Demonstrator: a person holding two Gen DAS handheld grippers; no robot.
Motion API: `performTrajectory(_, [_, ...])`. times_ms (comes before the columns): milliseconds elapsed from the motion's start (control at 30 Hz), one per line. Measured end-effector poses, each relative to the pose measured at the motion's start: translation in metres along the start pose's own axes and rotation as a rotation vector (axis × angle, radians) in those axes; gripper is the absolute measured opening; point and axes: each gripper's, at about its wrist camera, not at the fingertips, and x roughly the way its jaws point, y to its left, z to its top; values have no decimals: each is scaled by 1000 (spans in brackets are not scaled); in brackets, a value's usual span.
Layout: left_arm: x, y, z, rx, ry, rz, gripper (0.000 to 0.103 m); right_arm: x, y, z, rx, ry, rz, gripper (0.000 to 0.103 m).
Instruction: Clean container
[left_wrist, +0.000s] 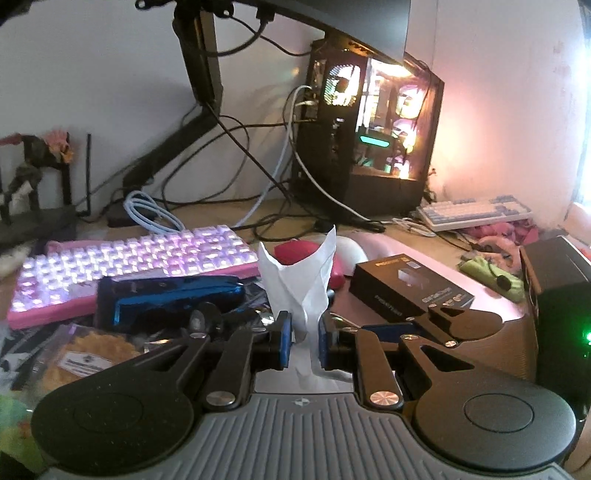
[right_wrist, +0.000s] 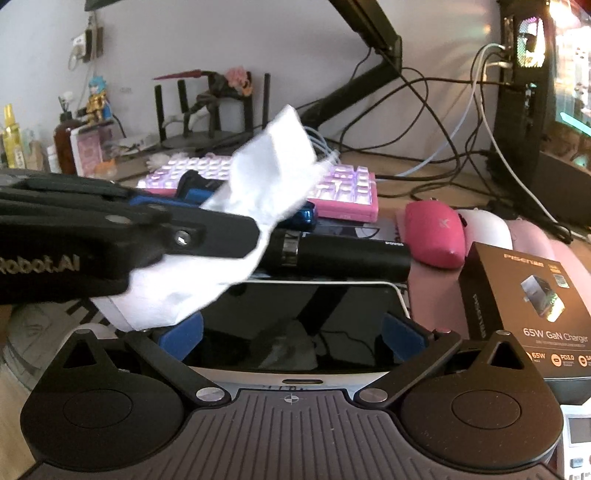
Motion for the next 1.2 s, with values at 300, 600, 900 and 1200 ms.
performTrajectory(300, [22, 23, -6, -79, 69, -7, 18, -2, 3, -2, -12, -4, -9, 103])
performTrajectory(600, [30, 20, -12, -27, 94, 58, 18, -3, 2, -3, -7, -2, -4, 103])
performTrajectory(900, [28, 23, -13, -63, 106, -58, 18, -3, 6, -4, -43, 1, 41, 103])
performTrajectory(1200, [31, 29, -15, -125, 117, -143, 18, -4, 8, -4, -51, 3, 63, 103])
